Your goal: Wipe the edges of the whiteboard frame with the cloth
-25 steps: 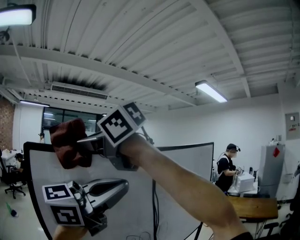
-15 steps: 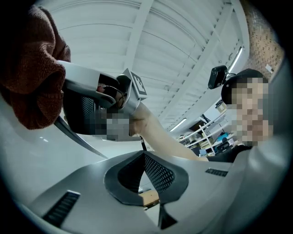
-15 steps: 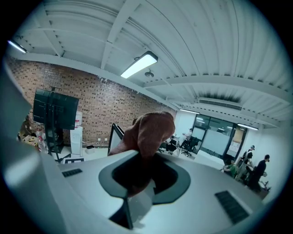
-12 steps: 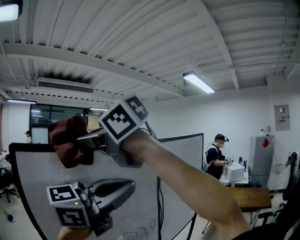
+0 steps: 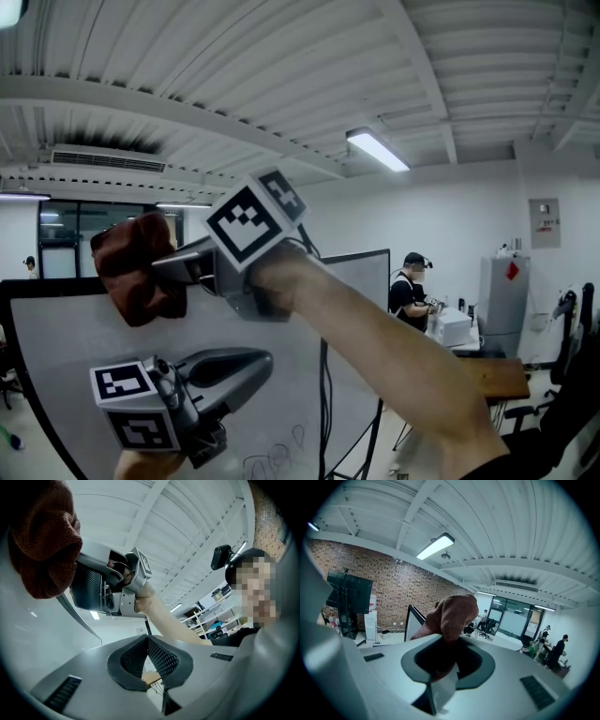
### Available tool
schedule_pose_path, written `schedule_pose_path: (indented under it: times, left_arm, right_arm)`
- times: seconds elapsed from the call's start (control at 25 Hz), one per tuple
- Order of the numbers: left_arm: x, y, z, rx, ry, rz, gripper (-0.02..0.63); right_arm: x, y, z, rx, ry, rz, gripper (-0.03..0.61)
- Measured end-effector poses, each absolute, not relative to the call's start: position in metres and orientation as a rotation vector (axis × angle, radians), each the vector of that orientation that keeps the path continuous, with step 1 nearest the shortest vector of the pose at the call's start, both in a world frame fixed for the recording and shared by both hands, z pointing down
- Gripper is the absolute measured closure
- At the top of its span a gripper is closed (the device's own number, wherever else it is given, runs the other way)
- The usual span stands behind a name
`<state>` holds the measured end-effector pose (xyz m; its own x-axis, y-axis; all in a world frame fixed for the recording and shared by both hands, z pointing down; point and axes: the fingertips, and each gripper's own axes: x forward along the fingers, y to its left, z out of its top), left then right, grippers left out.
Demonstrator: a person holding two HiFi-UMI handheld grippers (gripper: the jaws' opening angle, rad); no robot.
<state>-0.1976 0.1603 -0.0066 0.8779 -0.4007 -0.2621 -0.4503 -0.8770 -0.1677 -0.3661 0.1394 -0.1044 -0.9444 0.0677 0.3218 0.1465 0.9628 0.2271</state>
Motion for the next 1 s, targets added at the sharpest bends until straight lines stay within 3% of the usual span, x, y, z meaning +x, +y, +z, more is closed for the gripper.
schedule_pose_path:
  times: [1.0]
  left_arm:
    - [-0.109,0.049,-0.012,-2.770,0.718,0.294,0.624]
  right_arm:
    - [-0.279,0.039,-0.092,-0.258,-2.740,-0.461,0.506]
